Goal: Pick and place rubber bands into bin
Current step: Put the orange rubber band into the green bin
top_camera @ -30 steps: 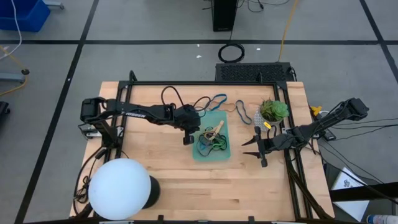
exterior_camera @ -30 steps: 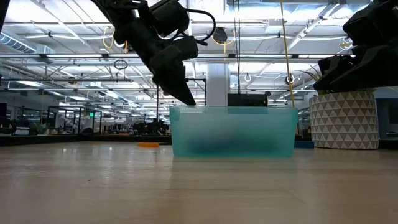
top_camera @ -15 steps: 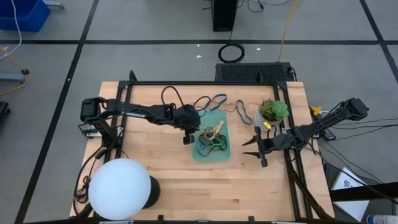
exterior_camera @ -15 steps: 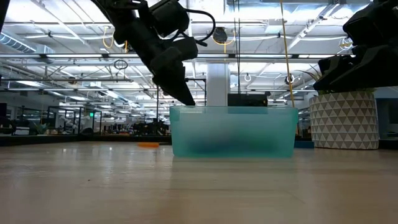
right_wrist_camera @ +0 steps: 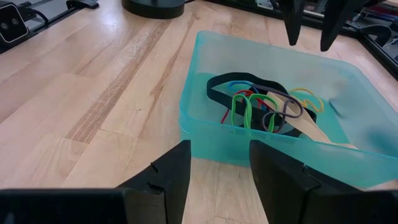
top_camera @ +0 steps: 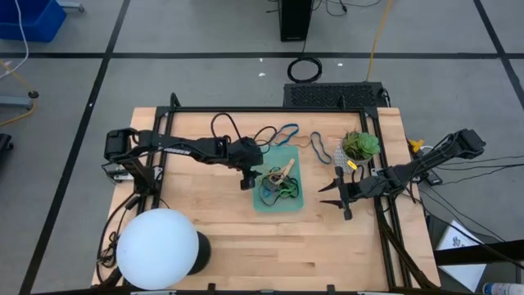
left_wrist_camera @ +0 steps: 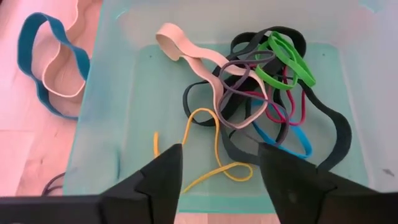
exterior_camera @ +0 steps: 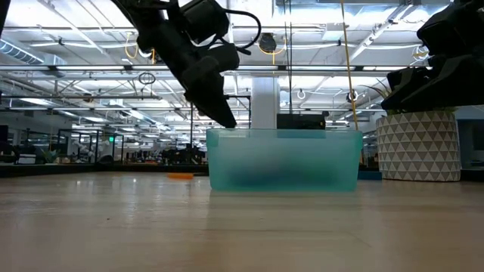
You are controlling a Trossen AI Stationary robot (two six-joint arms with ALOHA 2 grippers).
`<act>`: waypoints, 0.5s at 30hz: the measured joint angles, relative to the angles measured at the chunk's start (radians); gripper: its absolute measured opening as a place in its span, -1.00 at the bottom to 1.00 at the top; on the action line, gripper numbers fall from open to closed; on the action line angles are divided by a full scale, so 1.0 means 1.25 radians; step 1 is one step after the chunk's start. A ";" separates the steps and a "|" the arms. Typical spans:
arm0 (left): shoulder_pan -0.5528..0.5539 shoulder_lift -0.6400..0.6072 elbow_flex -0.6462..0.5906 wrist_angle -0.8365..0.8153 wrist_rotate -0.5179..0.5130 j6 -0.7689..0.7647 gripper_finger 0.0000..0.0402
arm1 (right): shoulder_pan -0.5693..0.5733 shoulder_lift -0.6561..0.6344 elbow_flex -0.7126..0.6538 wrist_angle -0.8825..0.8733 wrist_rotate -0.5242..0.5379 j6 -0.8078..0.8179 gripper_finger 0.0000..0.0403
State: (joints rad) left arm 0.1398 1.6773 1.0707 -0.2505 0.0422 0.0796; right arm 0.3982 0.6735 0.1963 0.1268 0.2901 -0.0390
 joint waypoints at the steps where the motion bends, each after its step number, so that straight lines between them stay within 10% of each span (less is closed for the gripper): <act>1: 0.000 -0.006 0.001 -0.008 0.000 0.007 0.10 | 0.000 0.000 0.000 0.000 0.000 -0.001 -0.22; 15: 0.038 -0.136 0.001 -0.278 -0.151 -0.115 0.11 | 0.000 0.000 0.000 -0.006 0.023 -0.006 -0.22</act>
State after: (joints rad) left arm 0.1879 1.5077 1.0718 -0.5985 -0.1461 -0.0643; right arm 0.3981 0.6731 0.1959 0.1194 0.3183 -0.0464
